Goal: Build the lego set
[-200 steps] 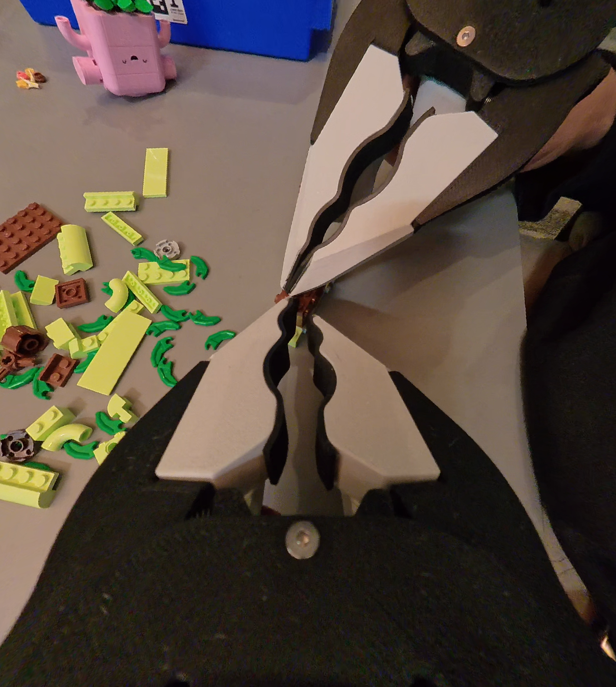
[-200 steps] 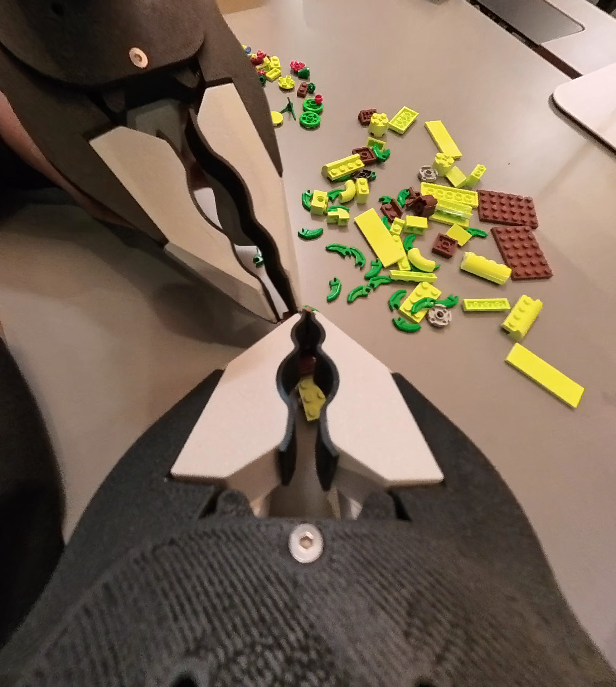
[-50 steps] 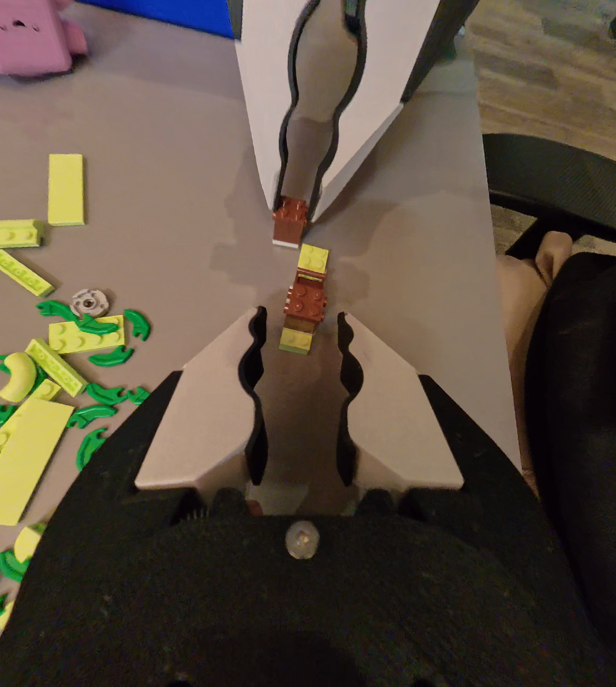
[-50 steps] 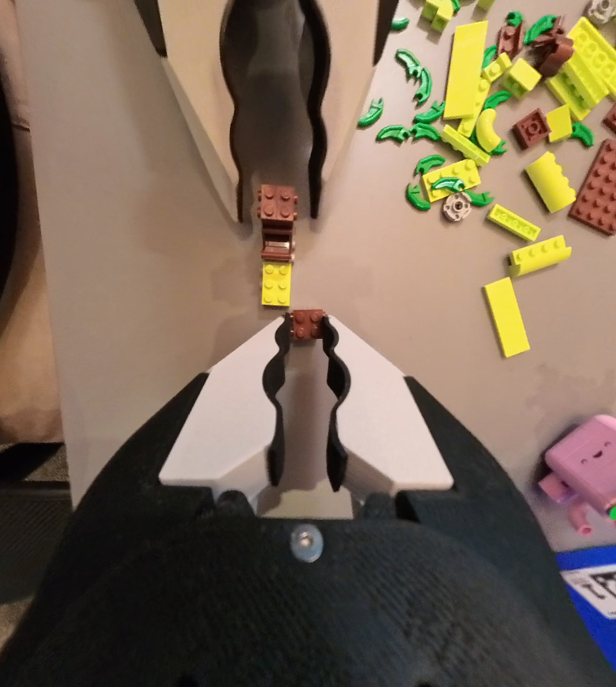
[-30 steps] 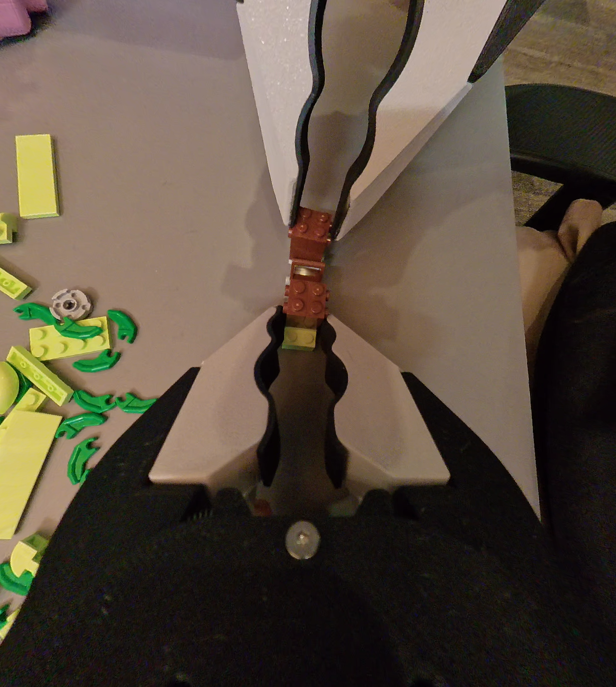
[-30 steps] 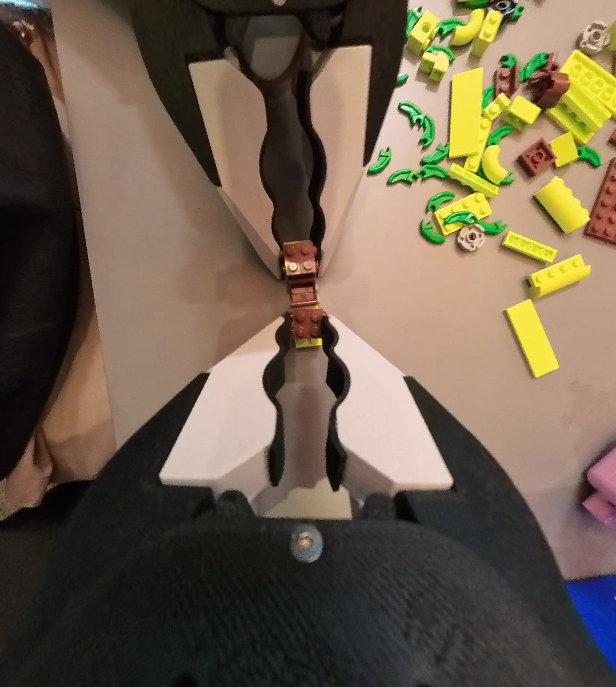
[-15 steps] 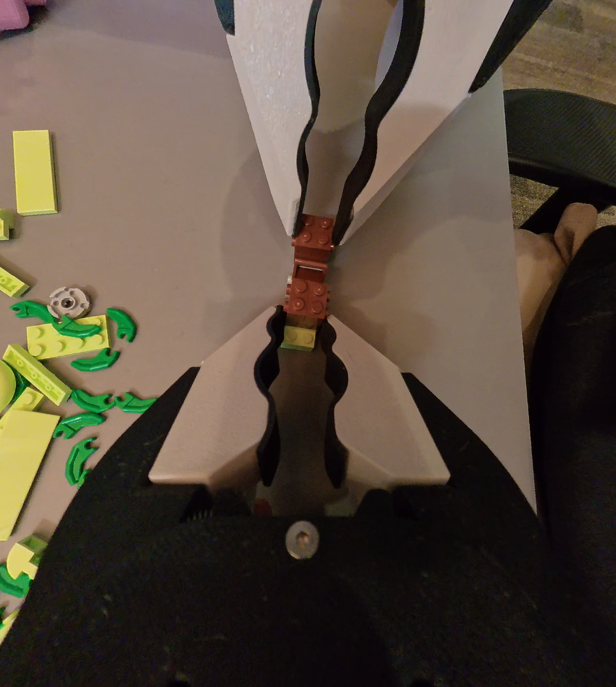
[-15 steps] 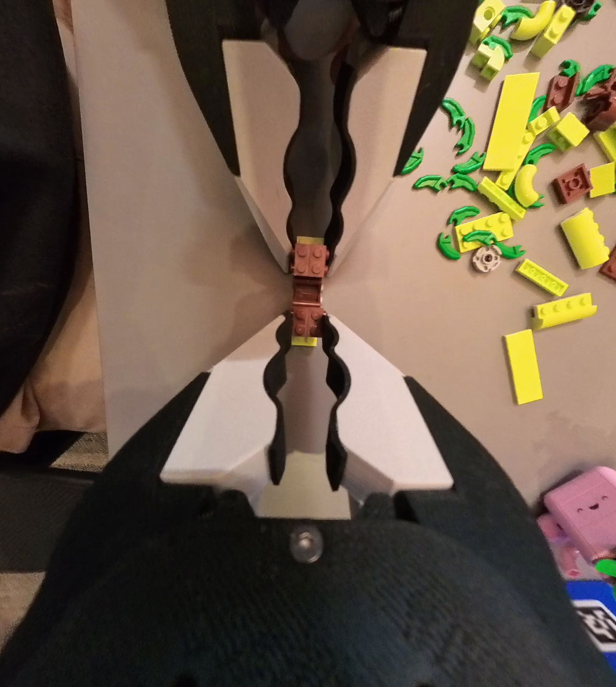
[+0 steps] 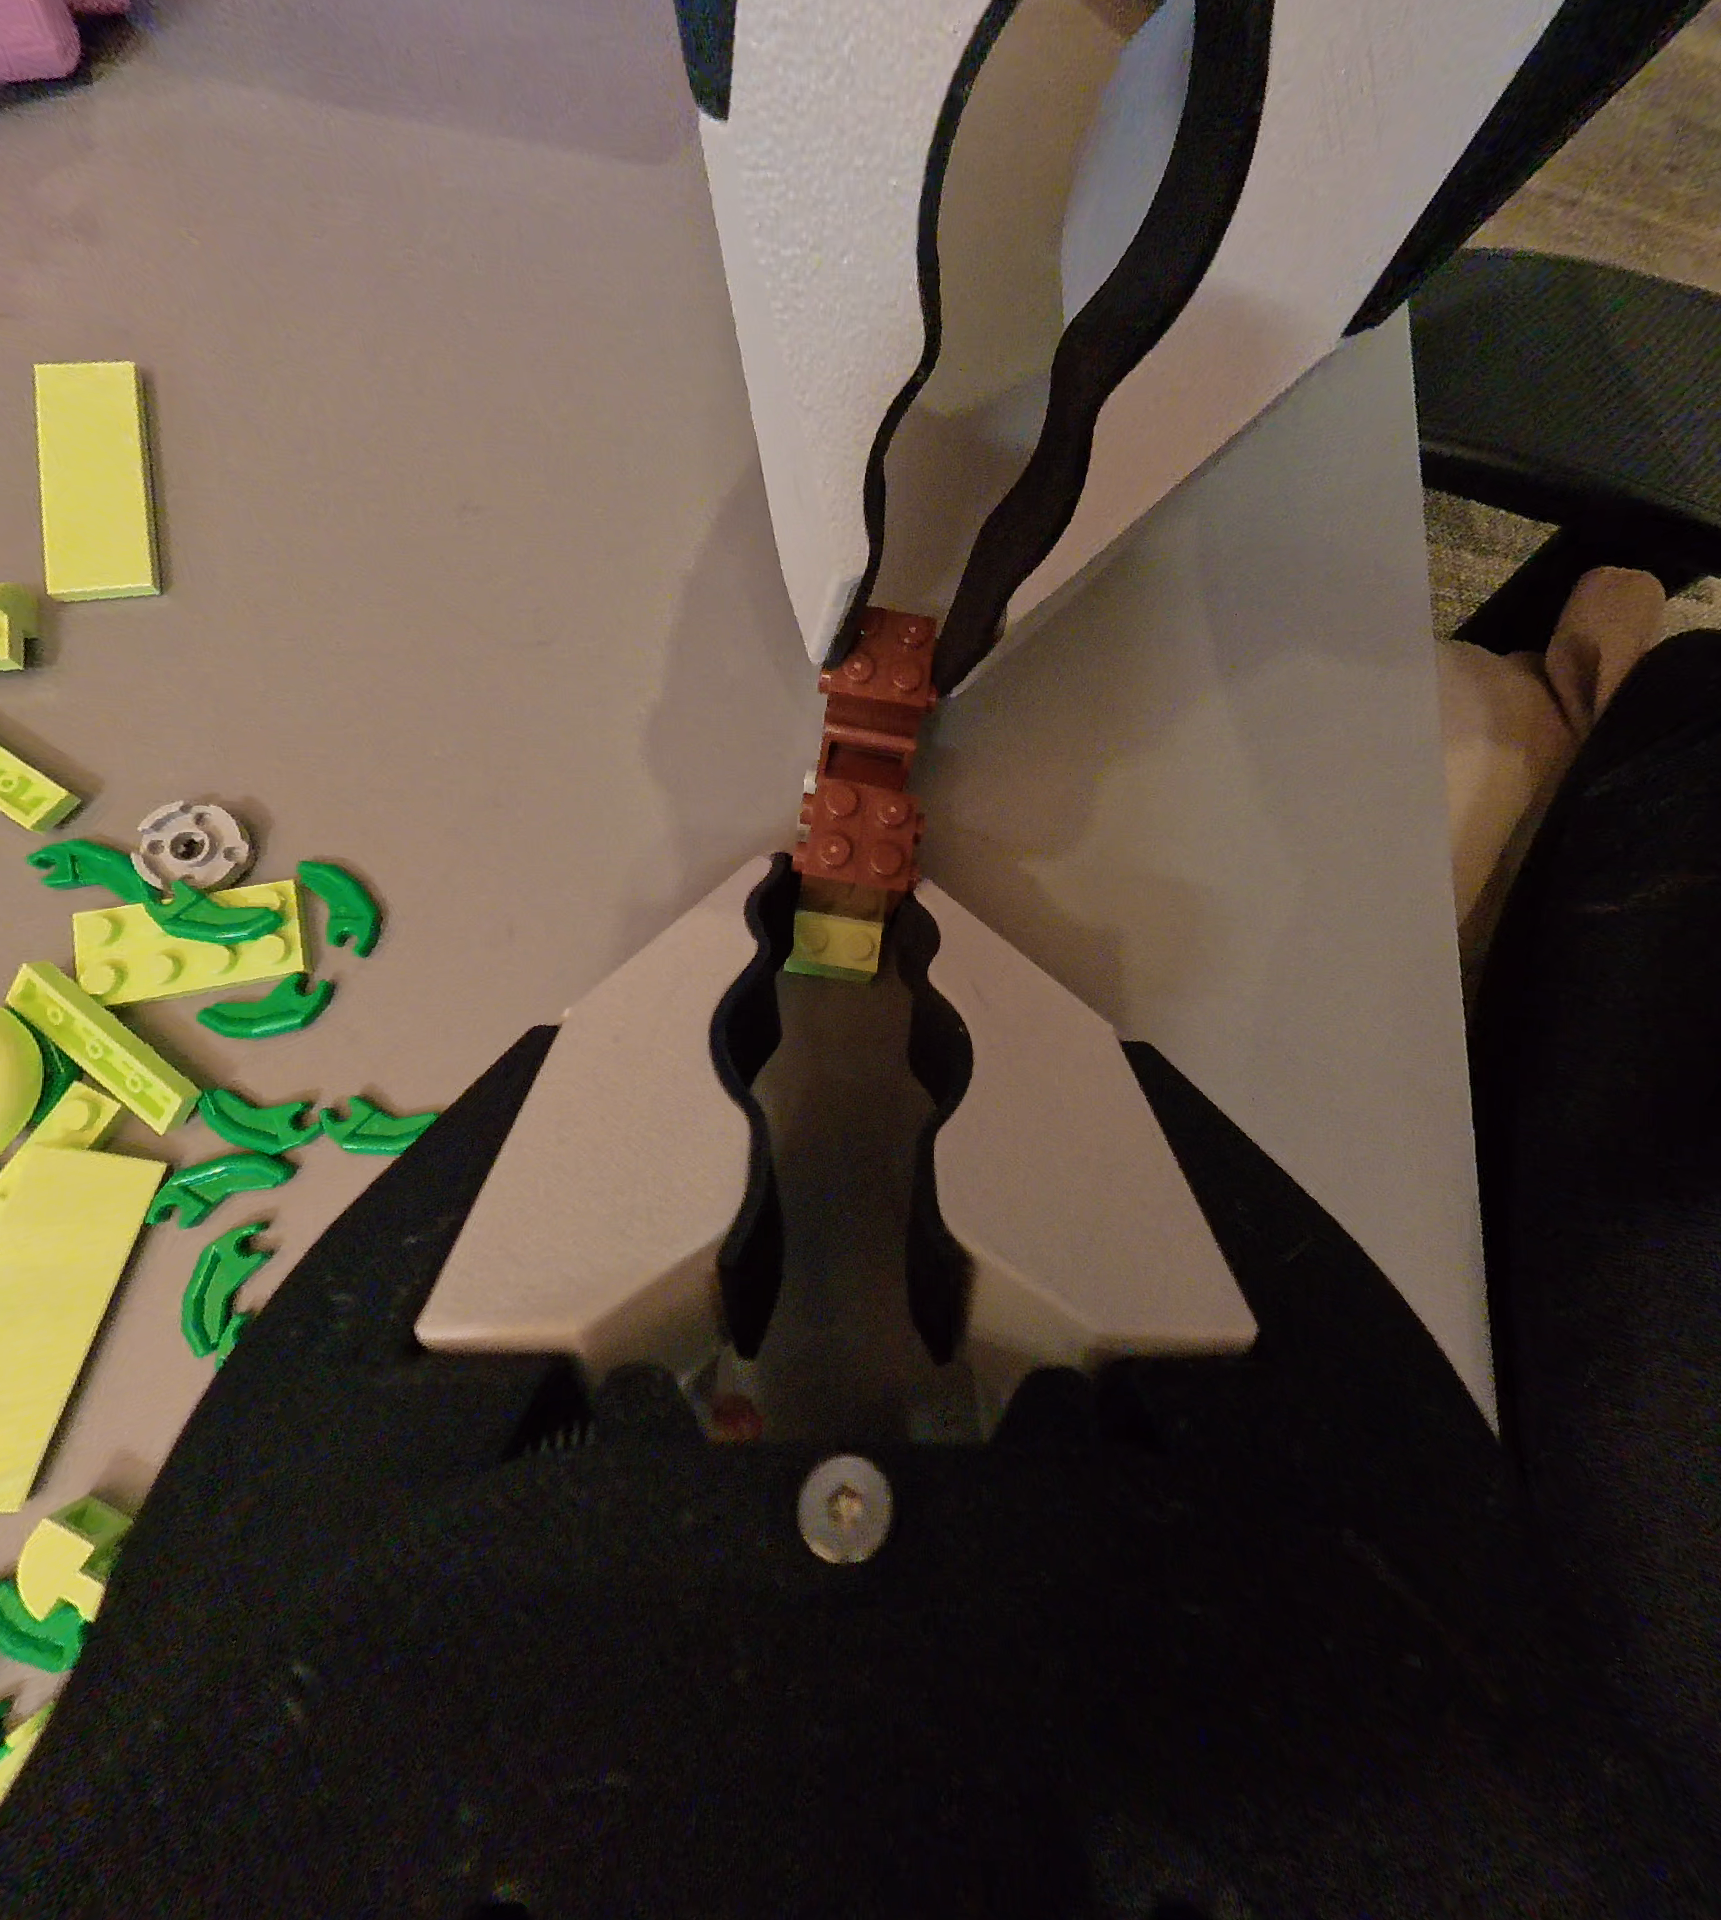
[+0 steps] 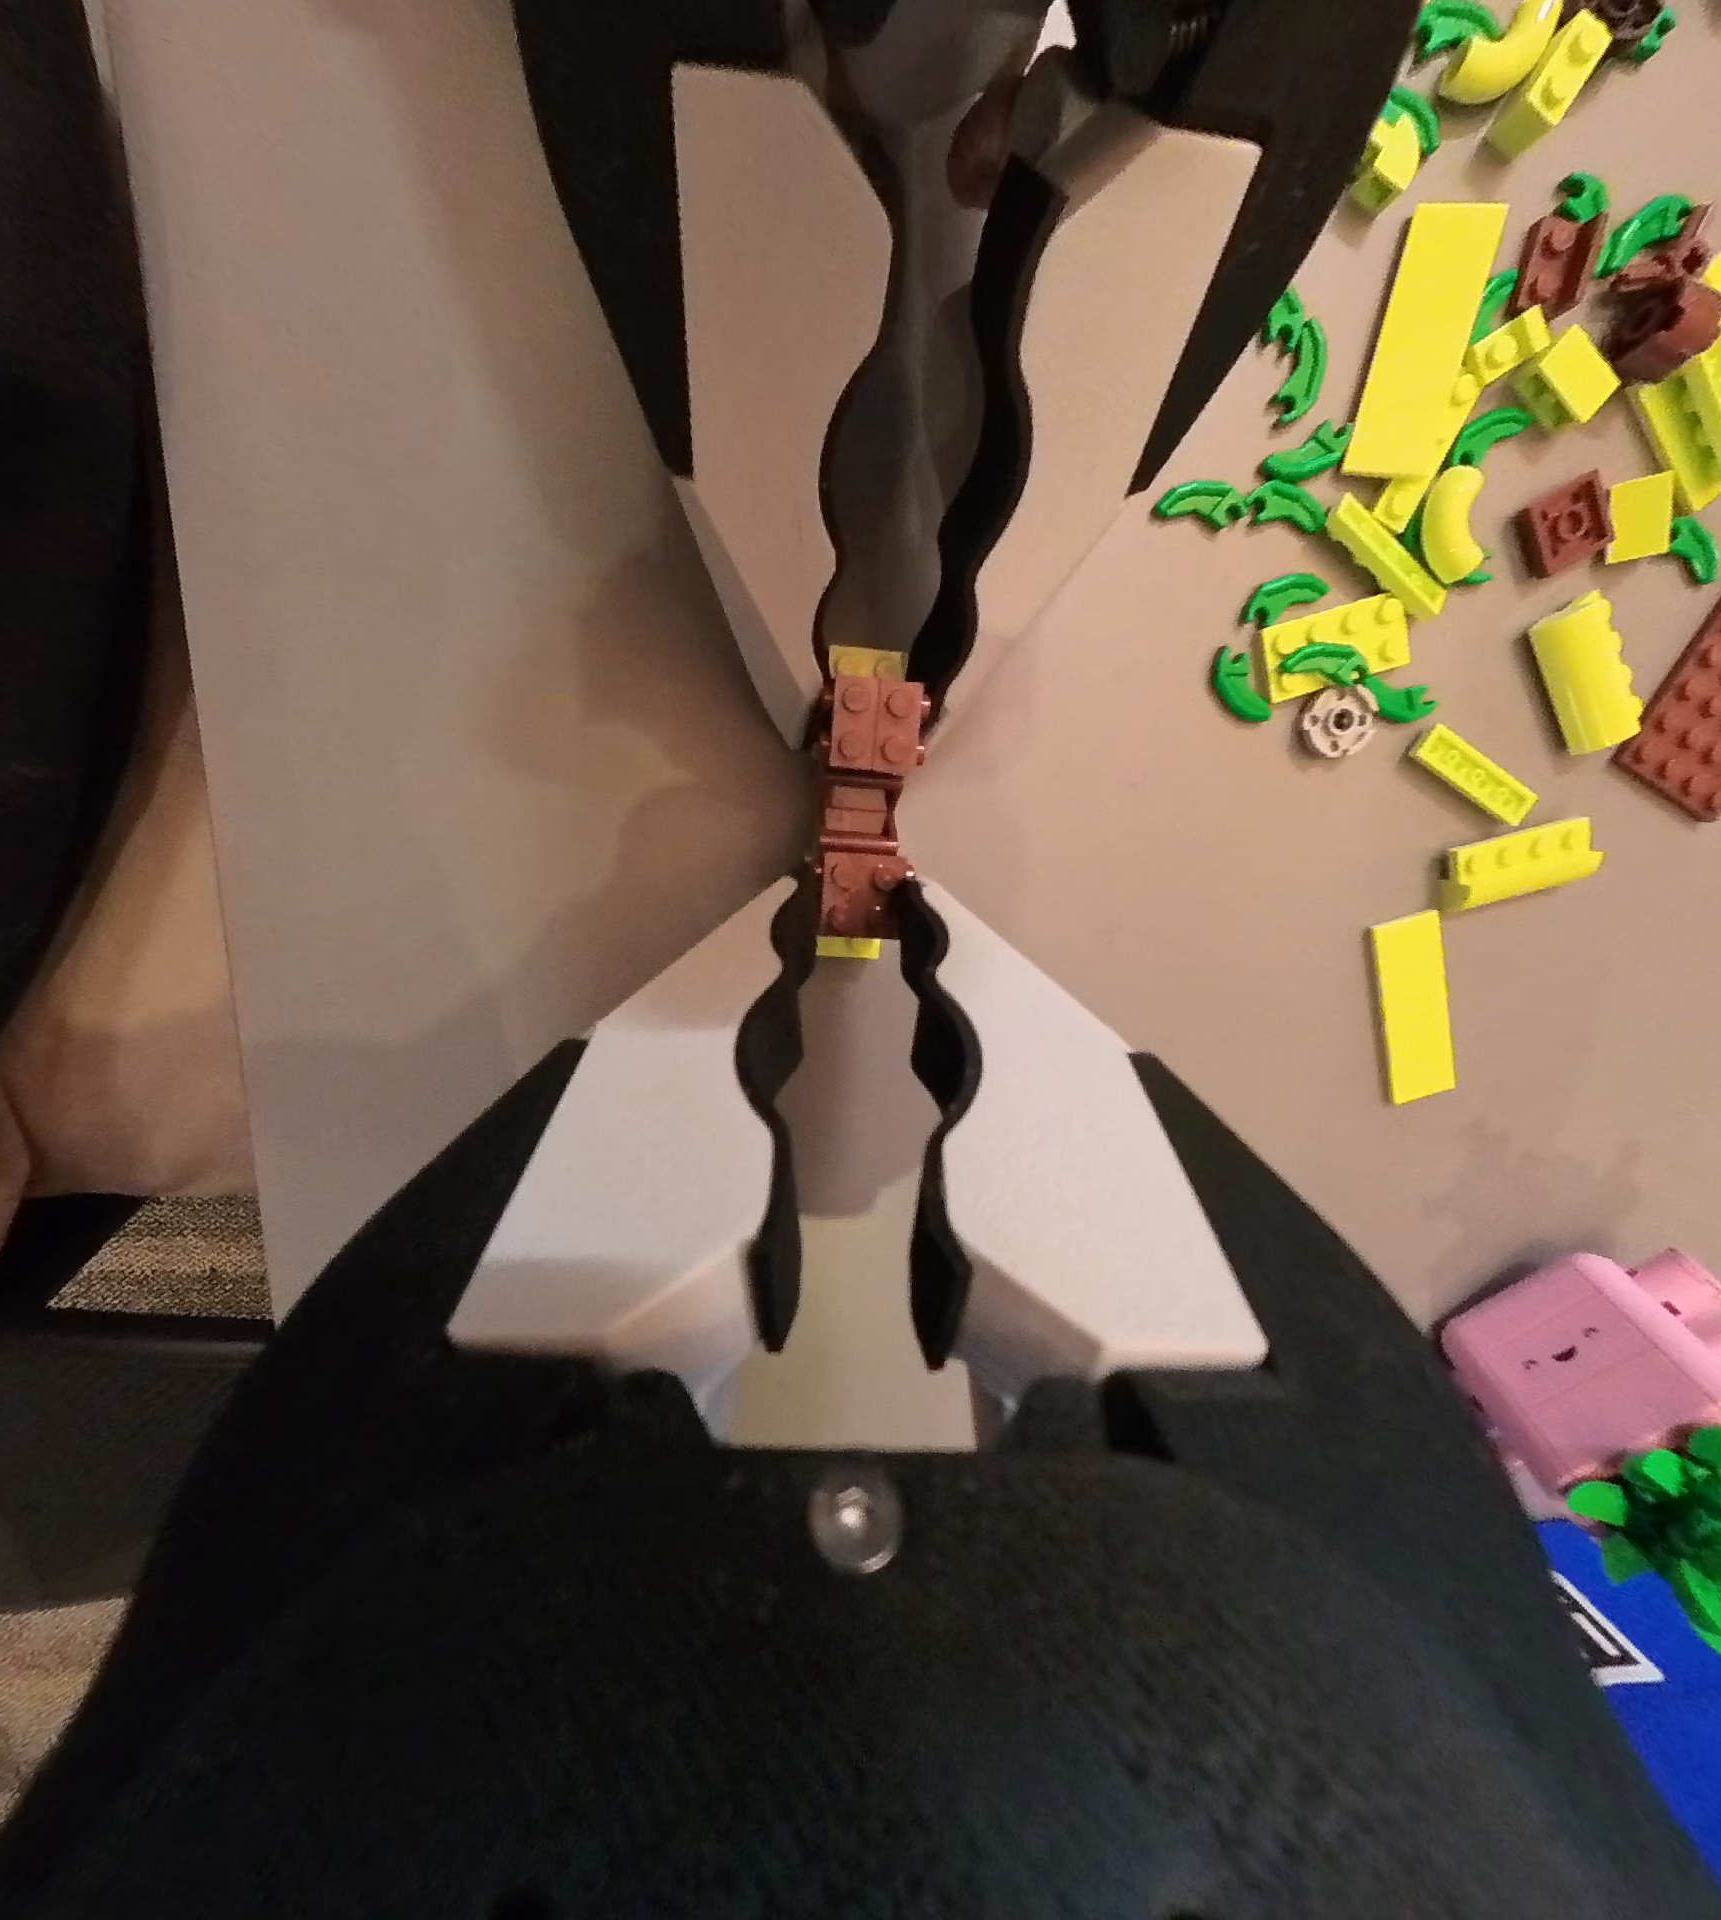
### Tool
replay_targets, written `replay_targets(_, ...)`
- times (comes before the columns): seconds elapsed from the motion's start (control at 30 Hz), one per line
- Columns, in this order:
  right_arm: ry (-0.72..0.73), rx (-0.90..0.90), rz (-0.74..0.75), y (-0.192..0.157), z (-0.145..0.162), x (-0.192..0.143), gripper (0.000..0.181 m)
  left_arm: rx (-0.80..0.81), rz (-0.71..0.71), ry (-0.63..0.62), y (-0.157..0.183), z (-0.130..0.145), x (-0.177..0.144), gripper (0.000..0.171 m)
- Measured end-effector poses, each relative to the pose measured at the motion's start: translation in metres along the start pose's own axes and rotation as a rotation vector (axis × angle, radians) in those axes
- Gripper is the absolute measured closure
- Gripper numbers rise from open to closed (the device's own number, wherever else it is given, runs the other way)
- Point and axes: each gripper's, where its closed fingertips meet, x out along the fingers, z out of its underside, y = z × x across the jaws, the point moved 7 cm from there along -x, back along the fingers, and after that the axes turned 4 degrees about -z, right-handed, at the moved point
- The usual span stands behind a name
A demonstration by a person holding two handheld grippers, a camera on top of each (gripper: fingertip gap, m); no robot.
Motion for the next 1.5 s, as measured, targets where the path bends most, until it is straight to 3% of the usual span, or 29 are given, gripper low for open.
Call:
replay_targets(0.43, 0.03, 0.002, 0.063, -0.004, 0.001, 0.001, 0.166, 0.001, -0.001, 0.0, 0.0, 0.0, 0.0, 0.155)
replay_targets(0.53, 0.14, 0.08, 0.037, -0.006, -0.004, -0.001, 0.131, -0.015, -0.006, 0.003, -0.001, 0.0, -0.001, 0.156)
replay_targets(0.63, 0.332, 0.114, 0.097, -0.008, -0.008, -0.022, 0.123, -0.066, 0.03, 0.032, -0.004, 0.0, -0.005, 0.156)
replay_targets(0.8, 0.317, -0.08, 0.451, -0.023, -0.004, -0.041, 0.122, -0.405, 0.288, 0.193, -0.013, -0.002, -0.02, 0.156)
replay_targets(0.93, 0.244, -0.177, 0.557, -0.033, -0.004, -0.029, 0.121, -0.634, 0.456, 0.316, -0.027, 0.001, -0.031, 0.156)
replay_targets(1.13, 0.233, -0.174, 0.586, -0.026, -0.006, -0.023, 0.107, -0.643, 0.57, 0.352, -0.021, -0.006, -0.046, 0.157)
replay_targets(1.5, 0.335, -0.301, 0.497, -0.037, -0.031, -0.041, 0.135, -0.665, 0.899, 0.405, -0.002, -0.009, -0.056, 0.157)
